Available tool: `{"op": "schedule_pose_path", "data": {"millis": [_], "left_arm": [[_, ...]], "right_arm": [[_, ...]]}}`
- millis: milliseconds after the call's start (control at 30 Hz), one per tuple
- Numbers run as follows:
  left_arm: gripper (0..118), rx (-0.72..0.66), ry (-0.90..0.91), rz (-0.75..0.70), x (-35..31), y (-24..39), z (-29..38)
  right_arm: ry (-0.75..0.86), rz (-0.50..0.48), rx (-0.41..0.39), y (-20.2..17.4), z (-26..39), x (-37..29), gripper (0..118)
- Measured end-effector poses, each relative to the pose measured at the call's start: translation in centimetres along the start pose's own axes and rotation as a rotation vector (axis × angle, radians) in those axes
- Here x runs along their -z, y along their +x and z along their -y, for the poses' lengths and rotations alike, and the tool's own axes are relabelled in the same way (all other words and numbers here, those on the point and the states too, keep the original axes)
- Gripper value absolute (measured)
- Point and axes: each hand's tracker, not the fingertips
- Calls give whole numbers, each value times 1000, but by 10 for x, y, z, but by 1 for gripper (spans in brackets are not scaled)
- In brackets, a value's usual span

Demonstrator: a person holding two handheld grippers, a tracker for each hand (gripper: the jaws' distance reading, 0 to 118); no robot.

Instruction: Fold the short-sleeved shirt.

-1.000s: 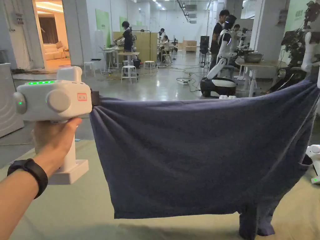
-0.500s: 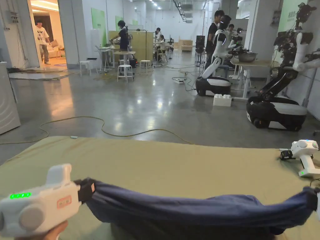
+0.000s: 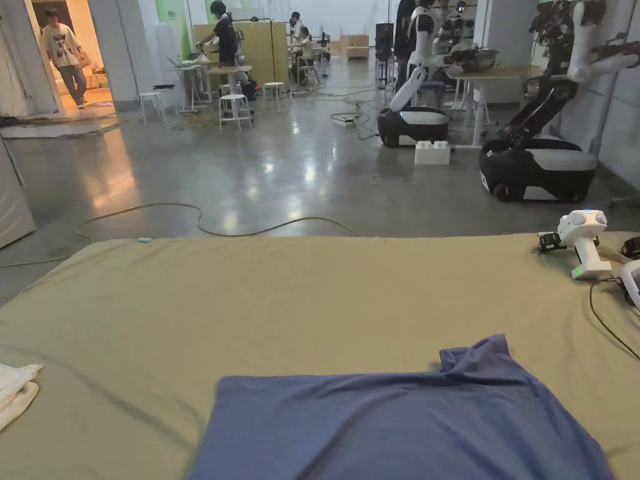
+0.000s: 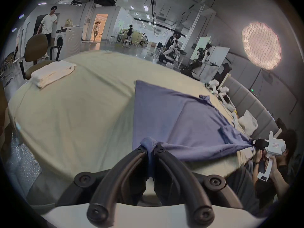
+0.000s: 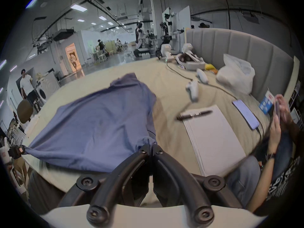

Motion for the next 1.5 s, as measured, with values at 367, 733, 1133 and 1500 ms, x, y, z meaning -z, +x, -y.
{"op": "schedule_pose_path", "data": {"millis": [367, 733, 1133, 1500], "left_arm": [[114, 10, -78, -86, 16, -11, 4], [114, 300, 555, -185, -111, 112, -20], [5, 413, 745, -204, -179, 172, -15], [0, 427, 707, -128, -180, 172, -15]], "right_arm": [[-132, 65, -72, 16, 27, 10, 80], [396, -112, -192, -47, -35, -111, 80], [685, -171, -234, -107, -67, -191, 0], [708, -171, -248, -107, -65, -192, 0]]}}
